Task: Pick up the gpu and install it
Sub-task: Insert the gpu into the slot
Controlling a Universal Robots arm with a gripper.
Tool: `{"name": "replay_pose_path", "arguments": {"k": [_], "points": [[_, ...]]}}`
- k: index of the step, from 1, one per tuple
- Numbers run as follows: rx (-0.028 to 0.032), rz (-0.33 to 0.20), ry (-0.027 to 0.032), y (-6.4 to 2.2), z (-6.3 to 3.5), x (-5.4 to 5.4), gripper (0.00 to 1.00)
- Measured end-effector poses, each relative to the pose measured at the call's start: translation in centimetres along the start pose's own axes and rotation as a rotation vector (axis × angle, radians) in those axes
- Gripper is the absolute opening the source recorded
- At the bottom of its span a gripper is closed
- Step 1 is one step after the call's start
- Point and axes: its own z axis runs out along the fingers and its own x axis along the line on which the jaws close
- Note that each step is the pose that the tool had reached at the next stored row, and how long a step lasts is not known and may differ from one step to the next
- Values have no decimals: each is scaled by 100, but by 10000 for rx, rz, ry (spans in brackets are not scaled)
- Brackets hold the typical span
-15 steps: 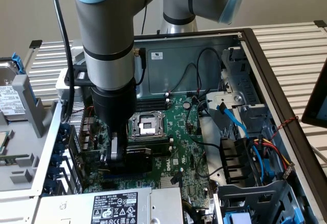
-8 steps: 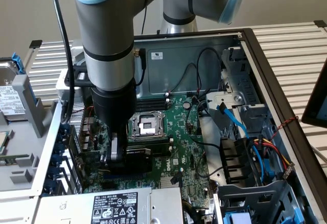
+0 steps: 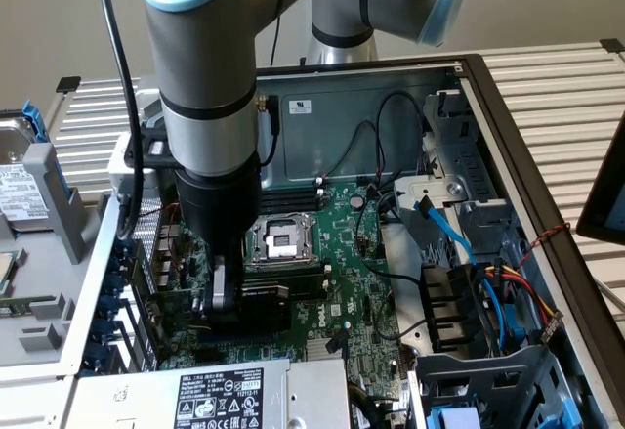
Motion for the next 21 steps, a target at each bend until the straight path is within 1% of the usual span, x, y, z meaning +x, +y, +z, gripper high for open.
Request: {"name": "replay_pose_path", "arguments": {"k": [11,12,13,14,21], "points": [[0,-8,-3,6,4,2,27],[-8,4,-10,14,4,1,29],[0,4,-4,13,-1,1,29],[-1,4,-1,14,-14,1,35],[0,8,-2,31,-321,2,35]]}}
